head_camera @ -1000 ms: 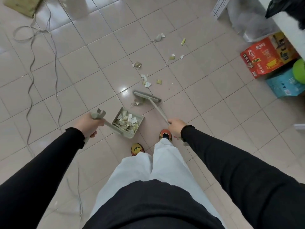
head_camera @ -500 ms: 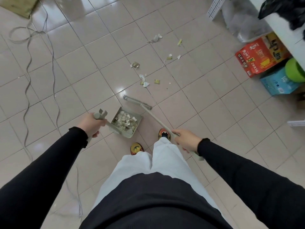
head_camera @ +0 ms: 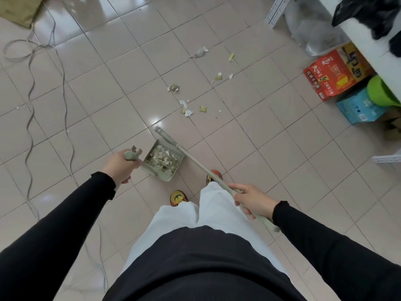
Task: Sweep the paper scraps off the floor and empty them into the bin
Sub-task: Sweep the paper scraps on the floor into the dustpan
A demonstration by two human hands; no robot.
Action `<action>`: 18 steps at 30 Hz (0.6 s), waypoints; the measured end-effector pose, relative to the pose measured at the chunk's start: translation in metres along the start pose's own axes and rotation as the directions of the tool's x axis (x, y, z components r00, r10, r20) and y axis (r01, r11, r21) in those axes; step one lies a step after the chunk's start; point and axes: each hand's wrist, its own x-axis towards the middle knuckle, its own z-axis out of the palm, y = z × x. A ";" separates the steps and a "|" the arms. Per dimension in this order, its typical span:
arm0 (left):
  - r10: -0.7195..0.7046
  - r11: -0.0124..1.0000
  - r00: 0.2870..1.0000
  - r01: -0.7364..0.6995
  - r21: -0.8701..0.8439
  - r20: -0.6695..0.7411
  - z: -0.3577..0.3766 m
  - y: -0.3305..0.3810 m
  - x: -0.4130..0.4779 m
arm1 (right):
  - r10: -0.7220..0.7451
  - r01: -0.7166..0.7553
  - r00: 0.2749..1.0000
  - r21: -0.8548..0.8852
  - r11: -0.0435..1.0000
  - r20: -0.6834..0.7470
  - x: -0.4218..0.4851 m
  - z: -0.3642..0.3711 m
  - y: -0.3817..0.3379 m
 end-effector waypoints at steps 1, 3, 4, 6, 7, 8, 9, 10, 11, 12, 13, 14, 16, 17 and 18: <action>0.011 1.000 1.000 -0.011 0.007 0.005 0.001 0.003 0.001 | -0.012 0.012 1.000 0.018 1.000 -0.026 0.000 -0.005 0.001; 0.029 0.999 0.999 -0.030 0.012 0.015 0.002 0.012 0.005 | -0.034 0.037 0.996 0.040 0.999 -0.088 0.004 -0.014 0.001; 0.036 0.999 0.999 -0.036 0.013 0.022 0.003 0.018 0.008 | -0.040 0.047 0.992 0.052 0.998 -0.121 0.008 -0.019 0.000; 0.053 0.998 0.998 -0.054 0.017 0.031 0.006 0.030 0.015 | -0.045 0.058 0.983 0.067 0.996 -0.179 0.016 -0.029 -0.004; 0.065 0.998 0.997 -0.066 0.021 0.033 0.008 0.037 0.019 | -0.046 0.063 0.977 0.076 0.995 -0.207 0.020 -0.036 -0.007; 0.076 0.997 0.997 -0.076 0.024 0.036 0.009 0.045 0.023 | -0.043 0.066 0.971 0.087 0.994 -0.237 0.025 -0.045 -0.010; 0.081 0.996 0.996 -0.082 0.025 0.040 0.012 0.053 0.028 | -0.041 0.069 0.964 0.097 0.993 -0.264 0.030 -0.056 -0.014; 0.083 0.996 0.995 -0.084 0.026 0.046 0.014 0.062 0.033 | -0.037 0.069 0.957 0.103 0.992 -0.287 0.036 -0.068 -0.017; 0.087 0.996 0.995 -0.088 0.026 0.052 0.018 0.071 0.038 | -0.031 0.065 0.952 0.105 0.992 -0.305 0.044 -0.082 -0.021; 0.089 0.996 0.994 -0.091 0.026 0.059 0.022 0.081 0.042 | -0.024 0.059 0.947 0.101 0.993 -0.321 0.053 -0.096 -0.025; 0.092 0.995 0.994 -0.094 0.029 0.066 0.026 0.092 0.046 | -0.015 0.050 0.943 0.095 0.994 -0.333 0.063 -0.110 -0.029; 0.091 0.995 0.993 -0.093 0.031 0.069 0.030 0.103 0.051 | -0.004 0.039 0.939 0.094 0.995 -0.344 0.074 -0.124 -0.035; 0.084 0.996 0.994 -0.087 0.036 0.072 0.039 0.124 0.060 | 0.017 0.019 0.931 0.093 0.996 -0.364 0.097 -0.149 -0.047; 0.083 0.995 0.994 -0.086 0.043 0.075 0.044 0.135 0.065 | 0.026 0.005 0.928 0.082 0.997 -0.371 0.109 -0.160 -0.053; 0.081 0.995 0.993 -0.086 0.051 0.081 0.049 0.145 0.069 | 0.035 -0.012 0.927 0.065 0.998 -0.373 0.120 -0.169 -0.058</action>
